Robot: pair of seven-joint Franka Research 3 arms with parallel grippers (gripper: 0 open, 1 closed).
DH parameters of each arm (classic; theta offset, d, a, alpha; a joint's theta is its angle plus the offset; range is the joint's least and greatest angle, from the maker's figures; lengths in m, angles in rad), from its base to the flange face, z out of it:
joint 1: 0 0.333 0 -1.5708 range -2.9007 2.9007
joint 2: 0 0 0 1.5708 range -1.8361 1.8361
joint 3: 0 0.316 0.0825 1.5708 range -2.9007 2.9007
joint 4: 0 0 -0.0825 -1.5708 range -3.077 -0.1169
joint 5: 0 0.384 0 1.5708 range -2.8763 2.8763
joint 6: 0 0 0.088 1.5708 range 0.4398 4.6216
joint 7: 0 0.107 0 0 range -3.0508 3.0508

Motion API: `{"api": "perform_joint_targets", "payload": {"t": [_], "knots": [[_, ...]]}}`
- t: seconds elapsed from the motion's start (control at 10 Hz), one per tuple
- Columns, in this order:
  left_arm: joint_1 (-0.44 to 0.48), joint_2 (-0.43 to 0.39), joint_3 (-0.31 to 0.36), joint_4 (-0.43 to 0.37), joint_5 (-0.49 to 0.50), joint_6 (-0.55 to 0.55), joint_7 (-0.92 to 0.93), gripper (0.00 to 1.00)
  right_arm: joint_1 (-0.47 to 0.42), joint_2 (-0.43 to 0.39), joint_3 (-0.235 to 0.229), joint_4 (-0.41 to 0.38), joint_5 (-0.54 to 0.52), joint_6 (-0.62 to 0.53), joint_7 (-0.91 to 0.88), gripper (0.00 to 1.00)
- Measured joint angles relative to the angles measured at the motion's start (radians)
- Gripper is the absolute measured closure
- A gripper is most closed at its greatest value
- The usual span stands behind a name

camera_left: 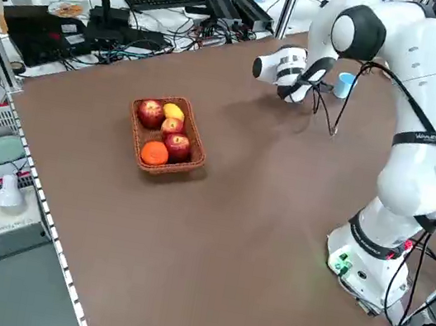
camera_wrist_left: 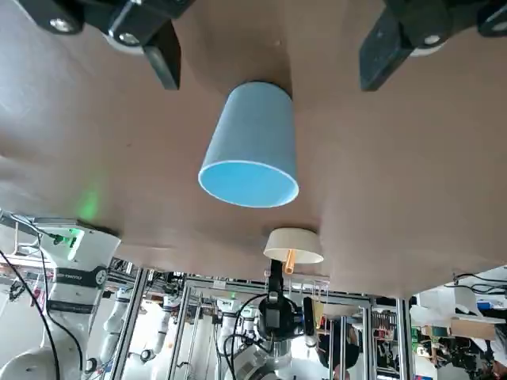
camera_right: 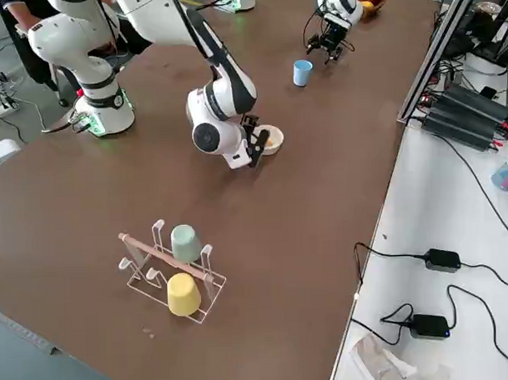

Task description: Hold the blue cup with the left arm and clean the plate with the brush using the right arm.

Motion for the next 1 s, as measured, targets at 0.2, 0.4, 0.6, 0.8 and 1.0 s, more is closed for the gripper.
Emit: {"api": "perform_joint_targets", "payload": {"t": [0.2, 0.4, 0.6, 0.8, 1.0], "knots": [[-0.026, 0.016, 0.0, -0.003, -0.03, 0.005, 0.007, 0.0, -0.001, 0.0, 0.001, 0.0, 0.0, 0.003, -0.011, 0.0], [-0.056, 0.026, 0.0, -0.003, -0.068, 0.023, 0.015, 0.0, -0.004, 0.0, 0.001, 0.0, 0.0, 0.002, -0.022, 0.02], [-0.082, 0.026, 0.0, -0.003, -0.089, 0.044, 0.015, 0.0, -0.008, 0.0, 0.001, 0.0, 0.0, 0.001, -0.027, 0.15], [-0.103, 0.034, 0.0, -0.004, -0.116, 0.057, 0.037, 0.01, -0.009, 0.0, 0.002, 0.0, 0.0, 0.001, -0.028, 0.47], [-0.117, 0.046, 0.0, -0.004, -0.128, 0.061, 0.065, 0.01, -0.014, 0.0, 0.002, 0.0, 0.0, 0.001, -0.028, 0.55]]}}
